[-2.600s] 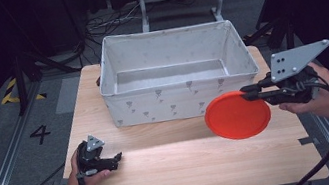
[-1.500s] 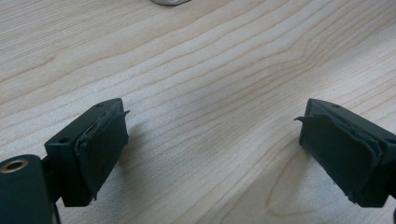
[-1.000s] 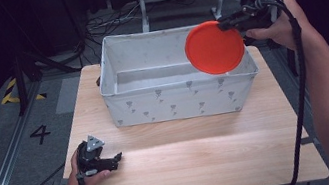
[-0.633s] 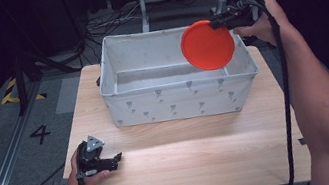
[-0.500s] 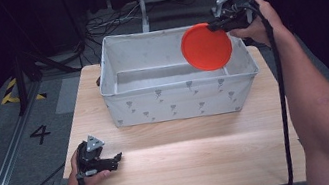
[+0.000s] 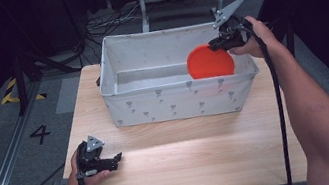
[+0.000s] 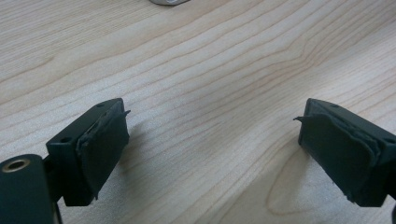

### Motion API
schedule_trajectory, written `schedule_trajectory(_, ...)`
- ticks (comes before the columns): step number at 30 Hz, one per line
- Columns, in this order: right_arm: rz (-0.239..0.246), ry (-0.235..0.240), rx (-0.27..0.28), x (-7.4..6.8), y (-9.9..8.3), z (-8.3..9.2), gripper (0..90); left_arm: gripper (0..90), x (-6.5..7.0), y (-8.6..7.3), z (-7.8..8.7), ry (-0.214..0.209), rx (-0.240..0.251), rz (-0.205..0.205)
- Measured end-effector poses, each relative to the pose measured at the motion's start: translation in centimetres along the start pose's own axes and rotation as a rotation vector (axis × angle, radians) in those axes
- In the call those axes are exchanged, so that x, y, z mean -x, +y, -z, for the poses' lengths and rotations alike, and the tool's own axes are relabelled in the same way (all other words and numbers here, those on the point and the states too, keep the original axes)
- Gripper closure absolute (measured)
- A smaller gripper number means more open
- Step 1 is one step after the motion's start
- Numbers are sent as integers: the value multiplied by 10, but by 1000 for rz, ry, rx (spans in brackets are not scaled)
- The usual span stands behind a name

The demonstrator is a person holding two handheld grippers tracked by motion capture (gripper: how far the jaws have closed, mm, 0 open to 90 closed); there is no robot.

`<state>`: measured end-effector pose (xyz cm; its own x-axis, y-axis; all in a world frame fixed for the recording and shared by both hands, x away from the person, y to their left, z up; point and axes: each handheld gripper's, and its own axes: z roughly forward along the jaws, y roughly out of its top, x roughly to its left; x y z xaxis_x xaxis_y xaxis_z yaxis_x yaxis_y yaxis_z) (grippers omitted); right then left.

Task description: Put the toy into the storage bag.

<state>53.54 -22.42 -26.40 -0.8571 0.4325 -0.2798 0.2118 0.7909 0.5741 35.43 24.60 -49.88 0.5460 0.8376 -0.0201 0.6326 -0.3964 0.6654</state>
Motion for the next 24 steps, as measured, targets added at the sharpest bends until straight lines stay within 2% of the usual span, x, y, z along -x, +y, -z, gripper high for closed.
schedule_trajectory(7,51,61,-80,-7,-13,-12,824,88,0,0,0,1,0,1)
schedule_trajectory(8,72,85,-109,-9,-14,-15,825,88,0,0,0,0,0,0)
schedule_trajectory(9,72,85,-109,-9,-14,-15,825,87,0,0,0,0,0,0)
schedule_trajectory(13,128,127,-200,-13,-18,-19,824,88,0,0,0,0,0,0)
schedule_trajectory(15,132,134,-205,-13,-19,-19,823,88,0,0,0,0,0,0)
schedule_trajectory(24,168,188,-304,-17,-16,-23,818,88,0,0,0,0,0,0)
